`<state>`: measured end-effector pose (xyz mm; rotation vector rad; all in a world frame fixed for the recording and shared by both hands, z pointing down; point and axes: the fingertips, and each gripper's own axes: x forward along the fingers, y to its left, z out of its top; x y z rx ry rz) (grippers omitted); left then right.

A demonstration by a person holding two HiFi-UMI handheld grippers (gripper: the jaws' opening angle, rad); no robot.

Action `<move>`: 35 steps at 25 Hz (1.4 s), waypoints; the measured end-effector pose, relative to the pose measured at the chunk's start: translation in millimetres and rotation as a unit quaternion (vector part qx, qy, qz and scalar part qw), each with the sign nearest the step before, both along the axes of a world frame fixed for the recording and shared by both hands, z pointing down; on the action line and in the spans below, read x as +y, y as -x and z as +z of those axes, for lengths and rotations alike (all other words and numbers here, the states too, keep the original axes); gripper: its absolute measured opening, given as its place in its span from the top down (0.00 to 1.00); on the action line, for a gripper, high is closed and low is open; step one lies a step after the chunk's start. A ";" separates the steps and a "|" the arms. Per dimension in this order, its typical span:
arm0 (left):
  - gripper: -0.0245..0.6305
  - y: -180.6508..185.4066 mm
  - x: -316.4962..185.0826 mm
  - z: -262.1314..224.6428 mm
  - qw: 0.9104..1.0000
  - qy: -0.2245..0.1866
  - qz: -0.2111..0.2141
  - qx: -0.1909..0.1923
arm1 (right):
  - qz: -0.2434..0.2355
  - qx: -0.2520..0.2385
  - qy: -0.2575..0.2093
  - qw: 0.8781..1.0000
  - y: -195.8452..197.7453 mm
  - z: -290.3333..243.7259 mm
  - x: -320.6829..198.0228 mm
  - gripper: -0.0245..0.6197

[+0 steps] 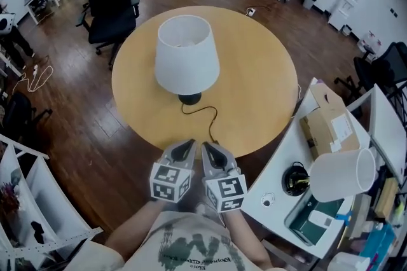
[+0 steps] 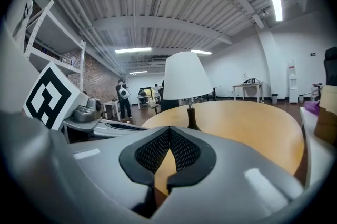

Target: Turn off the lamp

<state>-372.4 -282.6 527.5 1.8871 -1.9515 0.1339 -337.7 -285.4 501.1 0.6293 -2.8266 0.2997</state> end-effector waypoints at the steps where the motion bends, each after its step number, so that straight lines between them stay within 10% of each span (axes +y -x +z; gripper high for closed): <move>1: 0.96 -0.6 5.8 -5.2 1.000 -0.006 -0.008 -0.002 | -0.004 -0.004 -0.001 1.000 -1.3 -3.1 3.8 0.96; 20: 0.96 -16.7 83.5 -76.4 0.991 -0.101 -0.083 -0.030 | -0.057 -0.035 -0.047 0.997 -14.2 -50.7 64.8 0.96; 35: 0.96 -31.2 83.0 -74.4 0.993 -0.097 -0.069 -0.027 | -0.053 -0.044 -0.034 0.997 -21.9 -51.2 70.7 0.96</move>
